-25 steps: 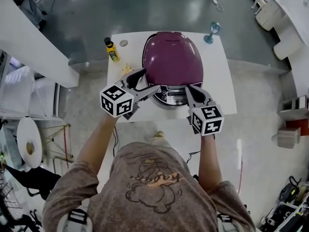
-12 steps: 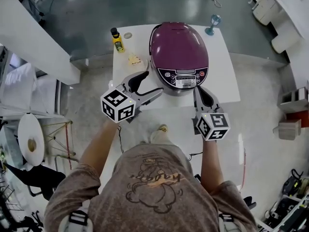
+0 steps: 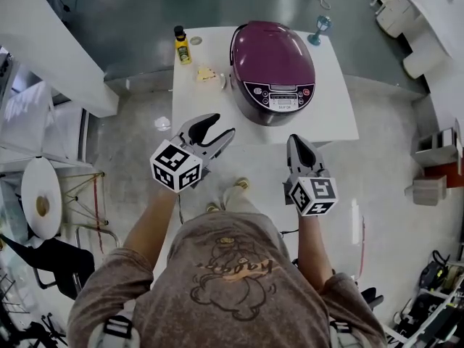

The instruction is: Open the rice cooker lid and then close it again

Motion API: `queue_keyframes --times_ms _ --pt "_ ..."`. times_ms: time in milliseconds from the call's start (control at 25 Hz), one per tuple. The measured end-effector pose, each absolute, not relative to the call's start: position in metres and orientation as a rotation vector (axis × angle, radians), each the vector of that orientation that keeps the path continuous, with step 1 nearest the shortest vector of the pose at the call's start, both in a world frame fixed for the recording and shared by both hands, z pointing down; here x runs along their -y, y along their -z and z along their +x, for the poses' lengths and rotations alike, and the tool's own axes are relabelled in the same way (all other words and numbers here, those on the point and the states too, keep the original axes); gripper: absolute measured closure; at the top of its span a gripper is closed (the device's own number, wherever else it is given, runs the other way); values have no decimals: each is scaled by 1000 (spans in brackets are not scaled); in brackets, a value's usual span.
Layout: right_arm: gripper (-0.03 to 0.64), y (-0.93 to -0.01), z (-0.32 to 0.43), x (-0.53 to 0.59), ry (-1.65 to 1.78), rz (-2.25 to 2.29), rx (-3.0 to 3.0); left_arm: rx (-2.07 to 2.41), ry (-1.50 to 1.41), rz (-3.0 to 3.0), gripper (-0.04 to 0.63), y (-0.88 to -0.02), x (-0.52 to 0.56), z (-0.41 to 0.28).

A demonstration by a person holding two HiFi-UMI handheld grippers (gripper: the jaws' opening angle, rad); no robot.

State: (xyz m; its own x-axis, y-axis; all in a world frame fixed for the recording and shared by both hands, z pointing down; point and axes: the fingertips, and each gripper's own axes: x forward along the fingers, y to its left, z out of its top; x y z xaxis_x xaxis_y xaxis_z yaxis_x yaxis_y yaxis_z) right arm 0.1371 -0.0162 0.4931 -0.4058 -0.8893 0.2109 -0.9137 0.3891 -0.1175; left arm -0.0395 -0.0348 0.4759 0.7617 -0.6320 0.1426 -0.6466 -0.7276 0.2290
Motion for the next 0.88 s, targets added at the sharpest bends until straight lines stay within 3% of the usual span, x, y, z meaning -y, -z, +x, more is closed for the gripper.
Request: queue_keyframes --times_ms 520,880 --pt "614 -510 113 -17 -321 1618 2568 1235 -85 2602 563 -504 9 -80" --pt "615 -516 97 -18 -306 1590 2569 1314 -98 2578 574 -508 8 -96"
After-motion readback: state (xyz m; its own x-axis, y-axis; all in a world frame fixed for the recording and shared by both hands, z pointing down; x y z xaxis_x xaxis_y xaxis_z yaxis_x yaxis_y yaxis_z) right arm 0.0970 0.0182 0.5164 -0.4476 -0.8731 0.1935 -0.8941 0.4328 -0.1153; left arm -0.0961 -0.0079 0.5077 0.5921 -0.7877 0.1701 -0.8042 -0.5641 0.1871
